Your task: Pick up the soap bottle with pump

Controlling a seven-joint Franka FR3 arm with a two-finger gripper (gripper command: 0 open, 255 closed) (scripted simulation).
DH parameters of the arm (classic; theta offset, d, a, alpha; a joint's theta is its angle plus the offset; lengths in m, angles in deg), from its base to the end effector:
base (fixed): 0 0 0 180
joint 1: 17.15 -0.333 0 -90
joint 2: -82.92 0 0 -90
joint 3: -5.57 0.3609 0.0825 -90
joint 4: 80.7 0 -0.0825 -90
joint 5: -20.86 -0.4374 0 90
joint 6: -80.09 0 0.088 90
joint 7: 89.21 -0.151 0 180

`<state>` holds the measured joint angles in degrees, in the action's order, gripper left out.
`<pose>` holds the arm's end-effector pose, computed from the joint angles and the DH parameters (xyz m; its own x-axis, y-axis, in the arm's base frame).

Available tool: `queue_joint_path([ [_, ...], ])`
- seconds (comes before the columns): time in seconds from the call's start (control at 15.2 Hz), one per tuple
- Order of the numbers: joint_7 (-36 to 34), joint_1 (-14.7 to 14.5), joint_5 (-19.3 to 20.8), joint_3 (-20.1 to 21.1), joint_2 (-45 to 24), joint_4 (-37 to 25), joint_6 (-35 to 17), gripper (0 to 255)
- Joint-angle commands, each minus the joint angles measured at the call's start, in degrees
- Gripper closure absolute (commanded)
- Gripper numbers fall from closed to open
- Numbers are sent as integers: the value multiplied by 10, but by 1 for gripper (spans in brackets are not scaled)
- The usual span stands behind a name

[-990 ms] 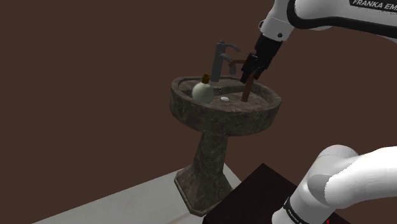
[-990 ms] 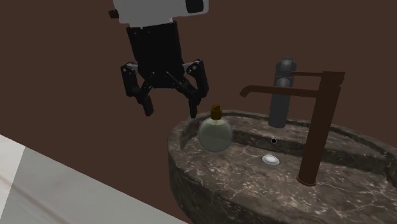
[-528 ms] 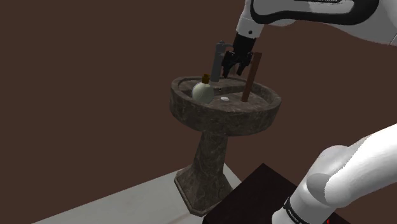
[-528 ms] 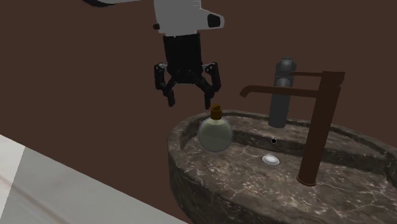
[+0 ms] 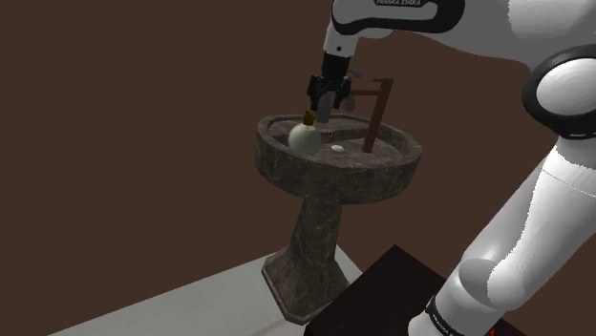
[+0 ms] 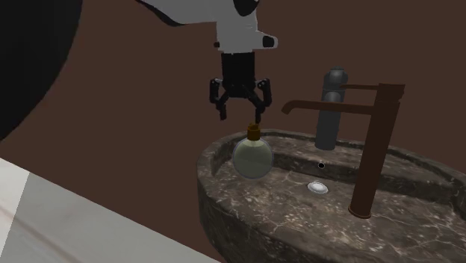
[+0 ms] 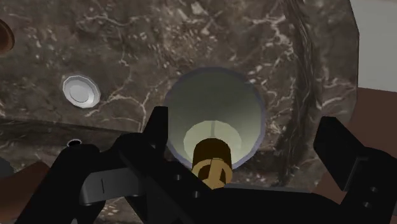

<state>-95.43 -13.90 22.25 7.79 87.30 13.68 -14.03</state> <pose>0.5906 -0.0133 0.6374 0.9895 -0.1243 0.0743 -0.1260 -0.9918 0.0193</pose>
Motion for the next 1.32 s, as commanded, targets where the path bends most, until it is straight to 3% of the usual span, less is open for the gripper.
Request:
queue_joint_path([
  [0.0, -6, 3, 0, -3, -64, -73, 21, 0],
  [0.33, -22, 9, -3, -10, -226, -275, 92, 0],
  [0.99, -23, 10, -3, -10, -203, -181, 22, 0],
  [1.06, -22, 10, -3, -10, -203, -182, 22, 255],
  [1.25, -22, 10, -3, -10, -203, -183, 23, 255],
])
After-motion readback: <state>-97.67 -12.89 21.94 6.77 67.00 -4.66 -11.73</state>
